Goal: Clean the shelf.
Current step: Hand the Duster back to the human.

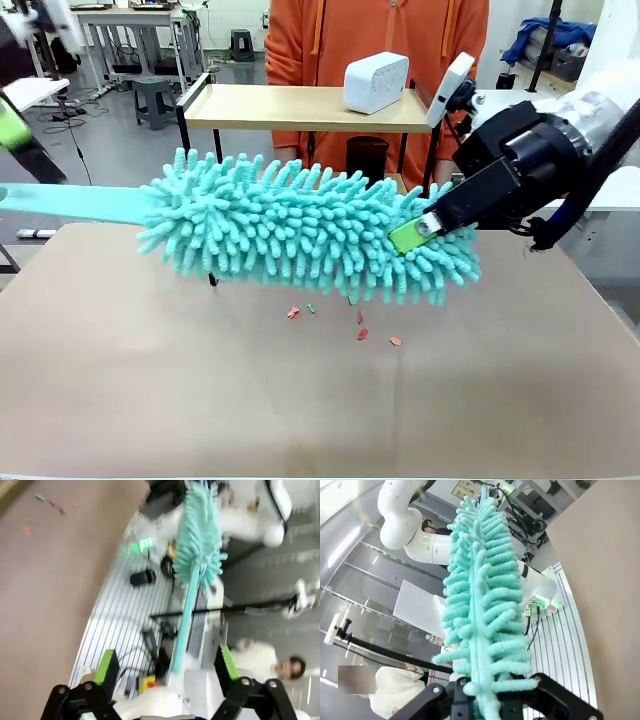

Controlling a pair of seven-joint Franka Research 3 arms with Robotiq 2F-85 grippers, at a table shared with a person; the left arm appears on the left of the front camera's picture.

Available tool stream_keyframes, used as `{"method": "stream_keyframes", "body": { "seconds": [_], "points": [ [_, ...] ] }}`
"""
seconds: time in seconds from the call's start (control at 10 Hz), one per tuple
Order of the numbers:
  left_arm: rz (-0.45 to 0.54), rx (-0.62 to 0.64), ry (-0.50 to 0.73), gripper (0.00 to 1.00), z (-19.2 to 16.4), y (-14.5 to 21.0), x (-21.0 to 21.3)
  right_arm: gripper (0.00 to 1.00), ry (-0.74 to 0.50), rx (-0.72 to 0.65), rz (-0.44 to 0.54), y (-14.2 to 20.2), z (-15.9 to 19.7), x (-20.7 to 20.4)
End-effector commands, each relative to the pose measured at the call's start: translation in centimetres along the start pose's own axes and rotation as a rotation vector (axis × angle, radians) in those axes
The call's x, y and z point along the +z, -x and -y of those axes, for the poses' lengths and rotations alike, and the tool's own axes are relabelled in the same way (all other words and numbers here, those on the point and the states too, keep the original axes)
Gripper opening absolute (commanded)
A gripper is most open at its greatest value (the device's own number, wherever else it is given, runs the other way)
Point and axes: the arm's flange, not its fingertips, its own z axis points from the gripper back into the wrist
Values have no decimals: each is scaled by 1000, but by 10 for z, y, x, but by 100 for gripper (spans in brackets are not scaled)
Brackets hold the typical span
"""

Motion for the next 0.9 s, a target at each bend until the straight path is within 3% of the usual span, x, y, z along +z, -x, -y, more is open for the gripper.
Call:
{"method": "stream_keyframes", "body": {
  "seconds": [0.0,0.2,0.5,0.6,0.7,0.8],
  "points": [
    [664,162,4,100,-8,37,59,0,-21,12,34,15,-5,40],
    [940,244,110,100,-29,66,84,0,-5,39,217,38,-23,101],
    [1238,326,134,100,-88,53,66,0,147,-10,699,99,-60,198],
    [1257,357,111,100,-103,45,59,0,155,-53,861,126,-60,222],
    [1213,391,66,100,-113,36,50,0,149,-105,1007,156,-54,243],
    [1073,512,11,100,-120,29,43,0,144,-205,1148,190,-38,258]
  ]
}}
